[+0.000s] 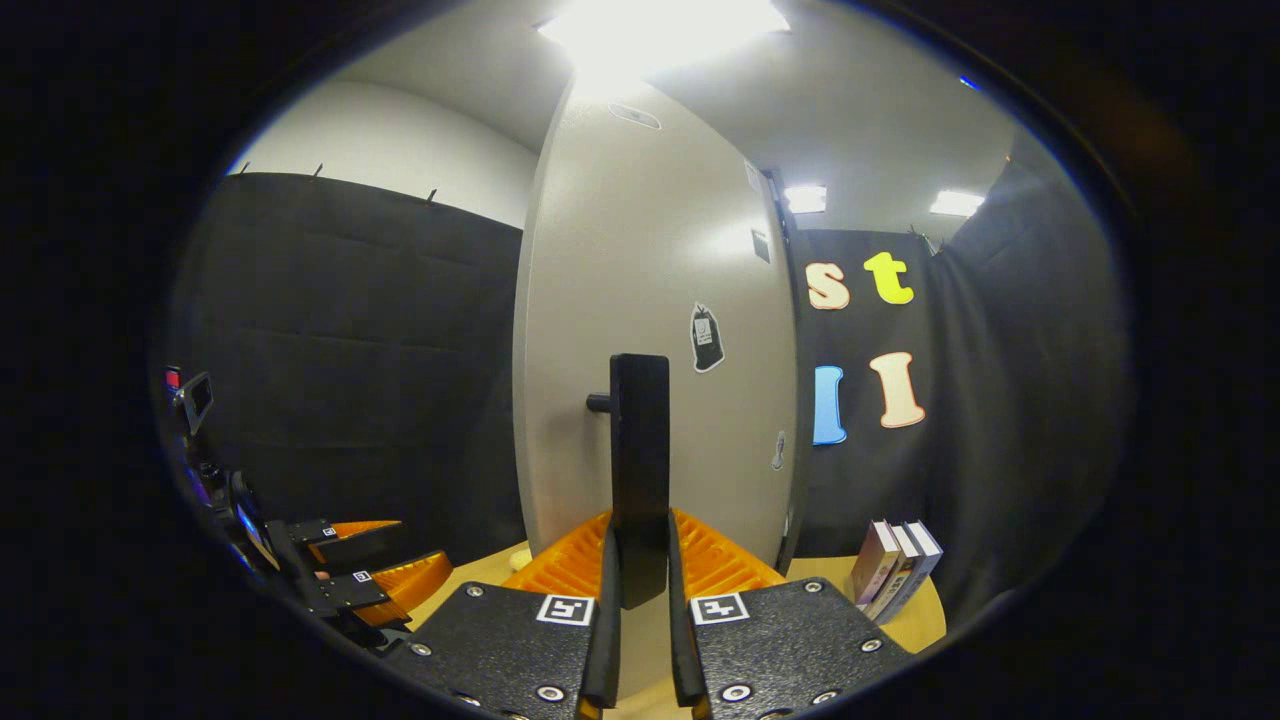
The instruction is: Open the cabinet door with the right hand, grasp the bottle in the cabinet with the left hand and place it on the coaster, then close the cabinet door with the right hand.
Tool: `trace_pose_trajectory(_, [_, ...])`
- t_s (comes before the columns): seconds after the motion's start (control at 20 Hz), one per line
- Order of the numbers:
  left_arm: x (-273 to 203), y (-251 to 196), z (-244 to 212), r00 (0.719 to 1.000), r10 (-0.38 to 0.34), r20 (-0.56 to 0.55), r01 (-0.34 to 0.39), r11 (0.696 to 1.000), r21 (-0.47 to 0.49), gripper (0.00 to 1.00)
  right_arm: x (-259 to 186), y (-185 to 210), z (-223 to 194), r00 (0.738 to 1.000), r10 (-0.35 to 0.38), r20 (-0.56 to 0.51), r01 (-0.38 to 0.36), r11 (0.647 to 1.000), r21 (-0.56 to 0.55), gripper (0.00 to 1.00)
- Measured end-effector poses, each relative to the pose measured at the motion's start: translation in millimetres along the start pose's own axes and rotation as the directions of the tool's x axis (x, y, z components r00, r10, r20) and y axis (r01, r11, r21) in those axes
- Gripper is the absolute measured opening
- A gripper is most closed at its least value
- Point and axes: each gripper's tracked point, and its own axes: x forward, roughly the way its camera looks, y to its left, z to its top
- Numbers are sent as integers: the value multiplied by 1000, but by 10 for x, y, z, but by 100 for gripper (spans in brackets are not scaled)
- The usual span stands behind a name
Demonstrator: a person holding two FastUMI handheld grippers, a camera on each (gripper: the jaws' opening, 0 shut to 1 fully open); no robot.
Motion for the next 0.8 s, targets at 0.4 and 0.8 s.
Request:
trace_pose_trajectory(0.4, [-62,-231,-63,1000,5,-22,-5,1000,7,78,-150,-192,15,996,-83,34,84,996,-12,16])
trace_pose_trajectory(0.8, [71,-556,-86,998,-22,-54,23,1000,16,80,-283,-312,1,983,-178,49,176,983,44,15])
